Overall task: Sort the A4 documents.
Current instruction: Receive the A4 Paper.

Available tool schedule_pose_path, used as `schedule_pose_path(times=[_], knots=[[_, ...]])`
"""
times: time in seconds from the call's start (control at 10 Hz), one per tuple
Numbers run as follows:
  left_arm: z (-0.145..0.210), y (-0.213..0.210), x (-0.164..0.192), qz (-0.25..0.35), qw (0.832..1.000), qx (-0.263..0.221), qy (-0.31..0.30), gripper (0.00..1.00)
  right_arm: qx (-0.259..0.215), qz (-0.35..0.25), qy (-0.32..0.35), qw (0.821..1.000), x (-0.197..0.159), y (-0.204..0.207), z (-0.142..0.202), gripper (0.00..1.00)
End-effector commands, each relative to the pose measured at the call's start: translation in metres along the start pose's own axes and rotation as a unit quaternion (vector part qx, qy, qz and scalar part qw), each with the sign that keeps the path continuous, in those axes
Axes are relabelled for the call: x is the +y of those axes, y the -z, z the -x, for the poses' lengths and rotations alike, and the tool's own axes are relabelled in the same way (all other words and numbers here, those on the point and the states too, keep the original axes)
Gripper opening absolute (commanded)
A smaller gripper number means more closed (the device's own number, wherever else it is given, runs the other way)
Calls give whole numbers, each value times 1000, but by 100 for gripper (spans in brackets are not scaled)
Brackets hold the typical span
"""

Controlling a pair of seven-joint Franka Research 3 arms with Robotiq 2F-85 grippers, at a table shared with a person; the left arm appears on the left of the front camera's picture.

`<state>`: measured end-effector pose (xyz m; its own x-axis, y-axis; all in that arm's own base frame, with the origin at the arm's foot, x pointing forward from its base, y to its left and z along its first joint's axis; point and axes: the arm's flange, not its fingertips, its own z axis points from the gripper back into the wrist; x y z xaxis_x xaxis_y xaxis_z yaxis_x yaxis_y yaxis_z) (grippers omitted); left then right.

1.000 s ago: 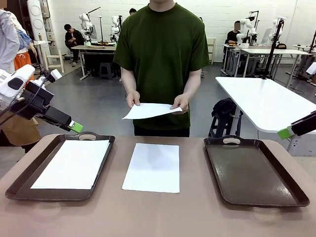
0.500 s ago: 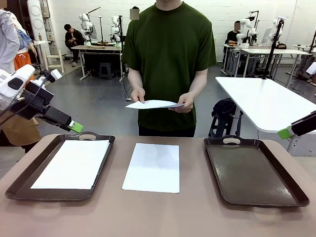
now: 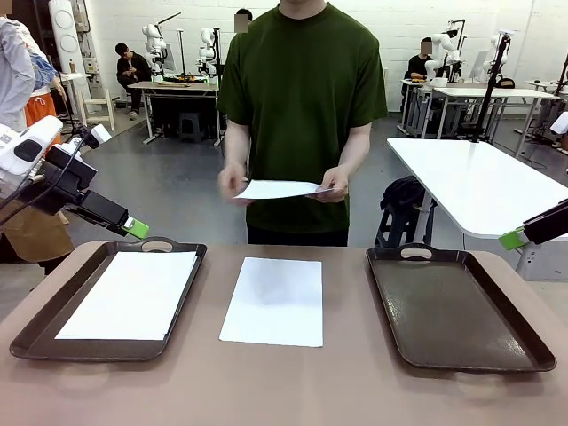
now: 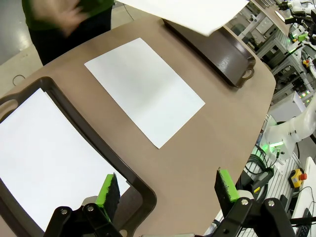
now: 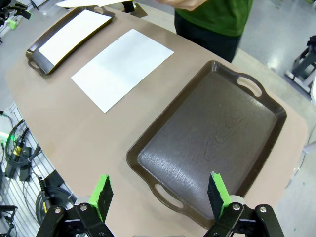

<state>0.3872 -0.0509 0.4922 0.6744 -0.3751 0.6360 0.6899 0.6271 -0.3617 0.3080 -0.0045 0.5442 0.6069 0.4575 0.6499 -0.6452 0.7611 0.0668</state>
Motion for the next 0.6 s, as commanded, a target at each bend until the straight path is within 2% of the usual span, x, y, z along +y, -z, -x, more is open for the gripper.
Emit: schedule_pose_path(times=[0.0, 0.5], knots=[[0, -1, 0, 0, 1000, -2, 5, 100, -3, -9, 0, 1000, 0, 2, 0, 100], [0, -1, 0, 0, 1000, -2, 5, 100, -3, -9, 0, 1000, 0, 2, 0, 100]])
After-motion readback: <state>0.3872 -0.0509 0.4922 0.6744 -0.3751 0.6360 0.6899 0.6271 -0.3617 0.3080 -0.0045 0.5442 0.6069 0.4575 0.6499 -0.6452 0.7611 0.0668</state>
